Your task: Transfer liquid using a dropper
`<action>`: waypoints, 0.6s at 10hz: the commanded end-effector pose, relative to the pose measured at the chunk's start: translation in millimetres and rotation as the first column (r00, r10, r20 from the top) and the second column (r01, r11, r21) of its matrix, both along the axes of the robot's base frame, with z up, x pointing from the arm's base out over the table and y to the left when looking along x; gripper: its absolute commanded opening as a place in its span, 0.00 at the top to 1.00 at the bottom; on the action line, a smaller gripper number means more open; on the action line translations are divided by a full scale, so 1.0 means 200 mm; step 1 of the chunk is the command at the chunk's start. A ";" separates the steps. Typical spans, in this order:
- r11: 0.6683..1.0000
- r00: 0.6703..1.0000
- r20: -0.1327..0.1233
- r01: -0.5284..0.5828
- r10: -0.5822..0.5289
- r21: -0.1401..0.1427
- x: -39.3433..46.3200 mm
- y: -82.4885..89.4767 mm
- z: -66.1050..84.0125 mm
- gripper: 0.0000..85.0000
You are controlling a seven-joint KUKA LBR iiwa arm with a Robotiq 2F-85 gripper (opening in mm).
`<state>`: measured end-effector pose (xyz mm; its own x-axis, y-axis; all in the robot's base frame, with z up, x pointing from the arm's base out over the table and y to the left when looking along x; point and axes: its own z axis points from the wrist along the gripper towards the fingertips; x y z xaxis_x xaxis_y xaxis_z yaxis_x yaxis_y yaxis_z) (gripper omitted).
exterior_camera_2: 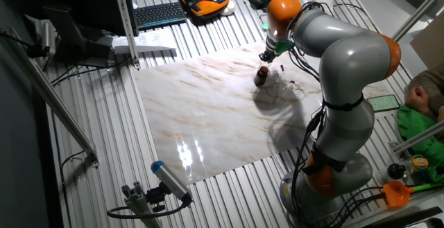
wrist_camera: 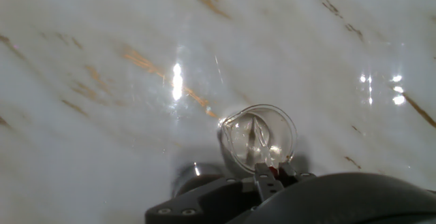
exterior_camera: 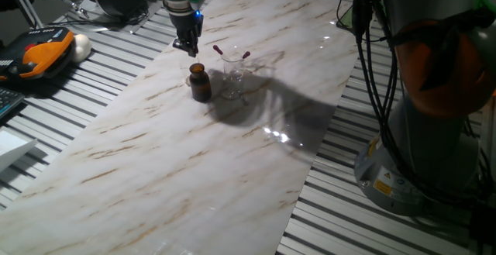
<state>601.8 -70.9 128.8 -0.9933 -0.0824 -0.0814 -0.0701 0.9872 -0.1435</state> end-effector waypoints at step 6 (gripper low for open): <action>1.000 1.000 0.003 -0.001 0.001 -0.012 0.000 0.00 -0.01 0.80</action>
<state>601.7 -71.3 127.5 -0.9930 -0.0838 -0.0838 -0.0699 0.9851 -0.1568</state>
